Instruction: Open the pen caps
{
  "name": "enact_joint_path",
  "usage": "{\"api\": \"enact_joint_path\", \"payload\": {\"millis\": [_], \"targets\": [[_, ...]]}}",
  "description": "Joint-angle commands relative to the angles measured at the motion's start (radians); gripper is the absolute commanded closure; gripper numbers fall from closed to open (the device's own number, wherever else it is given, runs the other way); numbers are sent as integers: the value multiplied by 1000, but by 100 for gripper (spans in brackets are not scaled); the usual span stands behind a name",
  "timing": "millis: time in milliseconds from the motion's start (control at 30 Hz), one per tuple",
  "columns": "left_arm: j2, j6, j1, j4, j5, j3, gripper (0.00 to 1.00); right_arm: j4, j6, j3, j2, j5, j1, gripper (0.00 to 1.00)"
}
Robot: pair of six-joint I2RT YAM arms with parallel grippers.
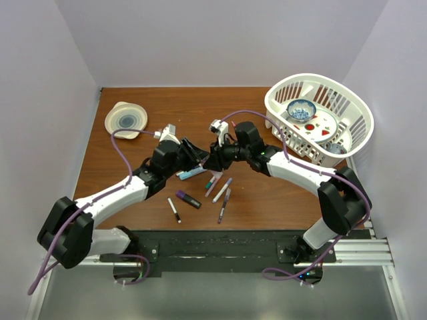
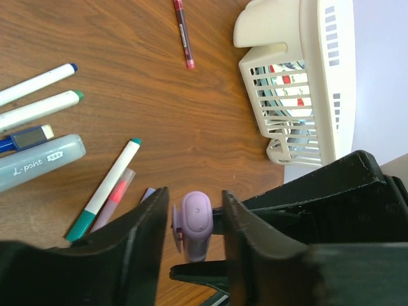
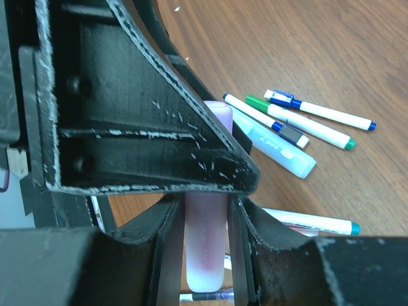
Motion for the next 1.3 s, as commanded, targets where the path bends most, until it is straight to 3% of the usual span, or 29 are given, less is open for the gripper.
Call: {"api": "enact_joint_path", "payload": {"millis": [0,100,167,400,600,700,767,833,900,1033,1267], "targets": [[18,15,-19,21,-44,54,62,58,19,-5,-40,29,2,100],[11,37,-18,21,-60,60,83,59,24,-8,-37,23,3,95],[-5,52,-18,12,-88,63,98,64,21,-11,-34,12,2,83],[-67,103,-4,-7,-125,79,100,61,9,-11,-14,-46,2,58],[-74,104,12,0,-119,74,100,48,2,-2,4,-80,3,54],[-73,101,15,12,-110,71,100,48,2,-2,1,-84,2,58],[-71,103,18,15,-103,68,100,48,1,-1,0,-92,2,83],[-71,100,25,21,-91,62,100,44,-2,4,1,-110,2,100],[-77,101,57,33,-81,60,100,42,1,4,4,-118,3,100],[-88,107,244,61,4,78,100,45,22,6,27,-161,5,100],[-97,162,430,-2,2,175,100,16,6,19,47,-166,37,100]]}}
